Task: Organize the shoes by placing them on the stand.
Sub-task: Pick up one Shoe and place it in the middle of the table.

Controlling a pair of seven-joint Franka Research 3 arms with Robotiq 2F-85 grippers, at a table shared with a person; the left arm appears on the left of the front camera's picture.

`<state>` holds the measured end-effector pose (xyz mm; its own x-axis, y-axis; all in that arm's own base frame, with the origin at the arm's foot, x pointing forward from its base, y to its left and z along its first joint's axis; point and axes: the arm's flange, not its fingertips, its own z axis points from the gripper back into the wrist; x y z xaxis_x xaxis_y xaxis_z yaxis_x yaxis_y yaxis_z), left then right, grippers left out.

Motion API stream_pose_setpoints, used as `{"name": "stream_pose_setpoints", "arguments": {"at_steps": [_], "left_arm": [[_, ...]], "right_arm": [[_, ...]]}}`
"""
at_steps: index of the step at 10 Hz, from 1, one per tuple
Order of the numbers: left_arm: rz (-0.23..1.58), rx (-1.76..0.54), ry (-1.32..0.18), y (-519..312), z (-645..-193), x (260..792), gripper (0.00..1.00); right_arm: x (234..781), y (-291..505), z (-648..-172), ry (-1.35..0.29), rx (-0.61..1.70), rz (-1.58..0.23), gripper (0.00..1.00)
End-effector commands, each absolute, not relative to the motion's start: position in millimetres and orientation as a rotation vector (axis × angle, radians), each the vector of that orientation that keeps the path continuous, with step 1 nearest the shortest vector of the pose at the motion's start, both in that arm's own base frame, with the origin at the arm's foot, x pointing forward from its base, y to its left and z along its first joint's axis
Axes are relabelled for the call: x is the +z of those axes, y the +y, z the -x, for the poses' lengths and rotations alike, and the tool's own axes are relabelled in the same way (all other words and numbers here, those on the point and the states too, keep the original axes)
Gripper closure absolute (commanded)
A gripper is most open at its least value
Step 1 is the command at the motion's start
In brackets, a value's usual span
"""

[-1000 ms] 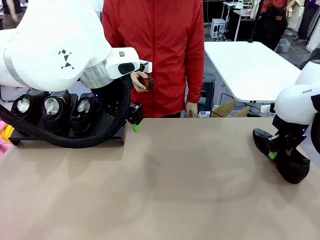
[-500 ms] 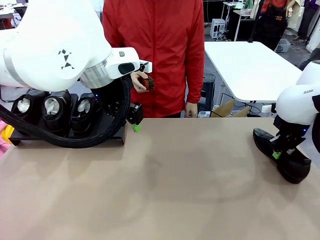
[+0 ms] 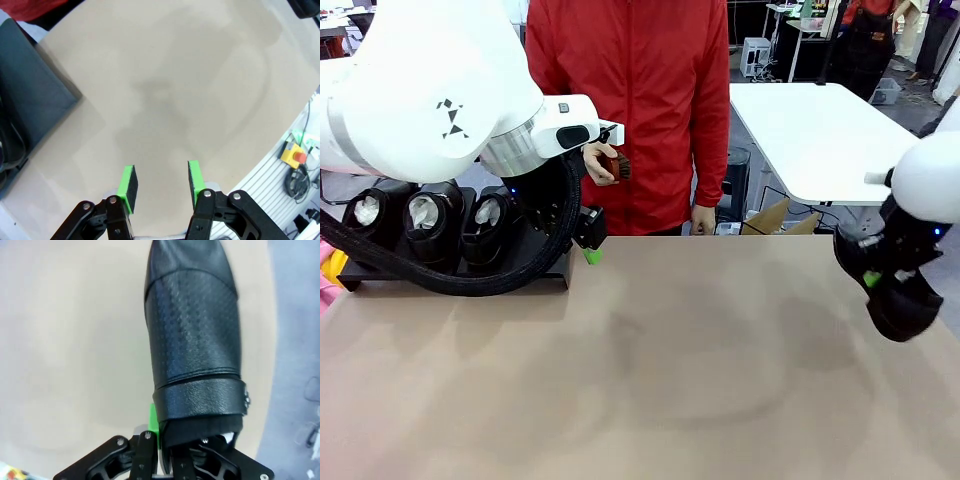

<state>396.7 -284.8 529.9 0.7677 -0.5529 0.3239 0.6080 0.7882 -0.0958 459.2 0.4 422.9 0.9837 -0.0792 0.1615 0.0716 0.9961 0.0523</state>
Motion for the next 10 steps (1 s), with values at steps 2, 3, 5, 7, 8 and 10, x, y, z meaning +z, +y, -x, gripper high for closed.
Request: {"name": "stream_pose_setpoints", "arguments": {"at_steps": [2, 3, 5, 7, 8, 10], "left_arm": [[0.201, -0.626, -0.293, -283, -396, 531, 0.45], [0.201, -0.626, -0.293, -283, -396, 531, 0.45], [0.201, -0.626, -0.293, -283, -396, 531, 0.45], [0.201, -0.626, -0.293, -283, -396, 531, 0.45], [0.201, -0.626, -0.293, -283, -396, 531, 0.45], [0.201, -0.626, -0.293, -283, -396, 531, 0.45]], "right_arm": [[455, 111, -422, -0.200, -0.080, -0.171, 1.00], [450, 149, -420, -0.168, -0.081, -0.219, 1.00], [432, 214, -414, -0.129, -0.085, -0.235, 1.00], [403, 267, -408, -0.119, -0.107, -0.223, 1.00], [391, 285, -408, -0.125, -0.156, -0.207, 1.00], [361, 306, -407, -0.085, -0.185, -0.206, 1.00]]}}
